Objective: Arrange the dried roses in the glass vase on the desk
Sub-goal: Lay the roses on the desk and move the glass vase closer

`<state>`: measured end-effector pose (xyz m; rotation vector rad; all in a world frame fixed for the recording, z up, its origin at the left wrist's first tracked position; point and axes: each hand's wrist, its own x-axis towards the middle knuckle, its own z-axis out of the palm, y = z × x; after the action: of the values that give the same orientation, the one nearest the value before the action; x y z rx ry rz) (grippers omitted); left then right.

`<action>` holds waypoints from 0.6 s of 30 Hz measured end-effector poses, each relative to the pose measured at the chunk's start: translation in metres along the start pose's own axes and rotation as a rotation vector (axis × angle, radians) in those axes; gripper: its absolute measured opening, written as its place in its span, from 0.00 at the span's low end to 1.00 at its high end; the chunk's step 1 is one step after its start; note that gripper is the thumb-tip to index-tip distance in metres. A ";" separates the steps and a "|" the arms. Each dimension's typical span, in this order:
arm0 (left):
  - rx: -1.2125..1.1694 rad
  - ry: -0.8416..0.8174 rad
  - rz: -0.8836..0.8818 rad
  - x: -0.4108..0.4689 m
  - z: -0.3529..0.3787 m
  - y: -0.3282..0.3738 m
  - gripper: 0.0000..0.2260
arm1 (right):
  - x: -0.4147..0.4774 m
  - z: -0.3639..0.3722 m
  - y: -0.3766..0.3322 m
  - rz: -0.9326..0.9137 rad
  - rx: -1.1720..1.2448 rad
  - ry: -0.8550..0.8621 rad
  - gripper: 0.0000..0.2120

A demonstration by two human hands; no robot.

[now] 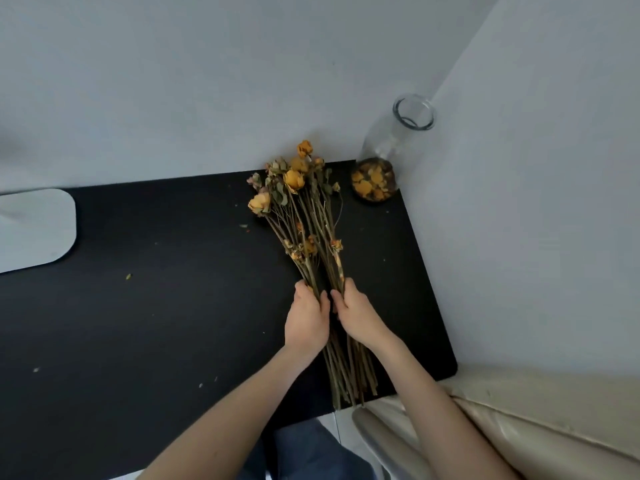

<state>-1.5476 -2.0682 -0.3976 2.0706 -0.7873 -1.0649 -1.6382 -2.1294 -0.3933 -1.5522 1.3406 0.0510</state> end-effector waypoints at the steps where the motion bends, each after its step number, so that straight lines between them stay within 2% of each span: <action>1: 0.057 -0.008 0.016 0.002 -0.001 -0.003 0.08 | 0.001 0.000 0.001 -0.003 -0.036 0.003 0.10; 5: 0.302 -0.044 0.109 0.009 -0.011 -0.017 0.14 | 0.005 -0.001 0.005 -0.046 -0.155 0.019 0.13; 8: 0.394 -0.058 0.127 0.016 -0.021 -0.023 0.19 | 0.007 -0.002 0.006 -0.086 -0.217 0.055 0.14; 12: 0.313 -0.081 0.157 0.022 -0.040 -0.034 0.20 | 0.009 -0.005 0.006 -0.073 -0.199 0.066 0.20; 18: 0.102 -0.080 0.327 0.025 -0.068 -0.056 0.08 | 0.009 -0.012 0.009 -0.072 -0.184 0.097 0.22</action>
<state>-1.4659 -2.0345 -0.4223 1.9041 -1.1951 -0.9449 -1.6485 -2.1428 -0.3987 -1.7765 1.3856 0.0566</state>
